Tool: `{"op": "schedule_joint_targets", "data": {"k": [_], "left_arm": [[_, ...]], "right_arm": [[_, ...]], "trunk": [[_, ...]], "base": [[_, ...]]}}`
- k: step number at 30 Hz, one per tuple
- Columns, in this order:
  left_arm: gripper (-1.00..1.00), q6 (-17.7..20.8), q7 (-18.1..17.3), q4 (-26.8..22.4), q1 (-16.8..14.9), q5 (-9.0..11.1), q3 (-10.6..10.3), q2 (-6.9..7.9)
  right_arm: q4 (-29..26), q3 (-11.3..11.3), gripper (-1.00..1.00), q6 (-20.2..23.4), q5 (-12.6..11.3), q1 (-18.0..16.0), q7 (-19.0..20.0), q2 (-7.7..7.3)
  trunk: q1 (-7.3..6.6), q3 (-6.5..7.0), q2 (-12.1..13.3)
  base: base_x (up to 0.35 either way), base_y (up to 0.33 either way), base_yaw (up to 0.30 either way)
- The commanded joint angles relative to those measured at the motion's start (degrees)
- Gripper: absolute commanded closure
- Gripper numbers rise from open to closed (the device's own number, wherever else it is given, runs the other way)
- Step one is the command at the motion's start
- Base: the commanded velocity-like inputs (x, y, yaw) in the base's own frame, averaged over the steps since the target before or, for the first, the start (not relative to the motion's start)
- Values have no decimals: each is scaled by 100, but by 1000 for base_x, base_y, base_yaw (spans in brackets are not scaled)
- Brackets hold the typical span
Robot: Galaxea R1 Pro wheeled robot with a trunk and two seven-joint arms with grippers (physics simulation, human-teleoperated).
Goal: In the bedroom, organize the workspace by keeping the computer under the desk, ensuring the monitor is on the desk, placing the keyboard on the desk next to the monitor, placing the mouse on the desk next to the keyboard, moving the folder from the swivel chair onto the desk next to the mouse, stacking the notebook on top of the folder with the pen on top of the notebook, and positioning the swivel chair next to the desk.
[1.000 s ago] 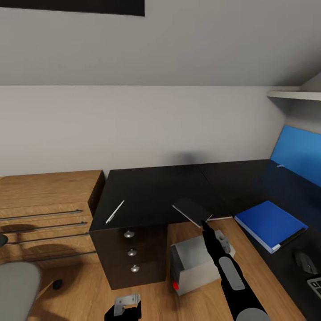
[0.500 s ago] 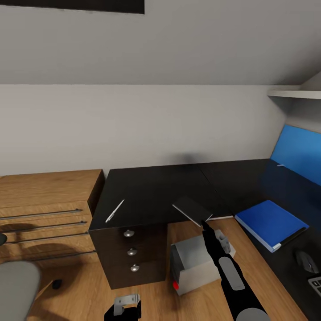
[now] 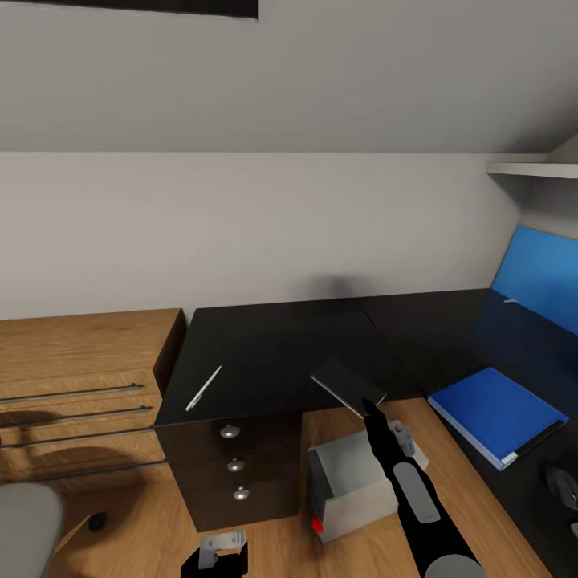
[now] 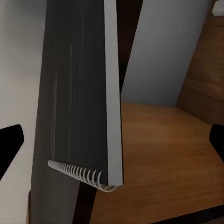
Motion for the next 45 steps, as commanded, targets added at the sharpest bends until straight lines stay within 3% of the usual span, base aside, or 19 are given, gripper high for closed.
{"op": "schedule_joint_targets", "data": {"k": [1, 19, 20, 34, 45], "left_arm": [[-100, 24, 38, -13, 1, 54, -14, 4], [-100, 25, 46, -13, 1, 53, -14, 8], [-100, 25, 46, -13, 1, 53, -14, 8], [-100, 25, 46, -13, 1, 62, -14, 8], [-100, 25, 48, -13, 1, 62, -14, 1]], "right_arm": [[-3, -30, -100, 46, -49, -3, 26, 8], [-9, -42, -100, 53, -57, -3, 22, 7], [-10, -42, 100, 53, -57, -3, 22, 6], [-21, -53, 100, 53, -57, -3, 31, 0], [-158, -44, 100, 13, -43, -3, 124, 0]], "trunk": [[0, -4, -3], [0, -4, -3], [0, -4, -3], [0, -4, -3], [-241, 193, 439]], "base": [[19, 5, 0], [32, 26, 0], [0, 0, 0], [0, 0, 0], [0, 0, 0]]}}
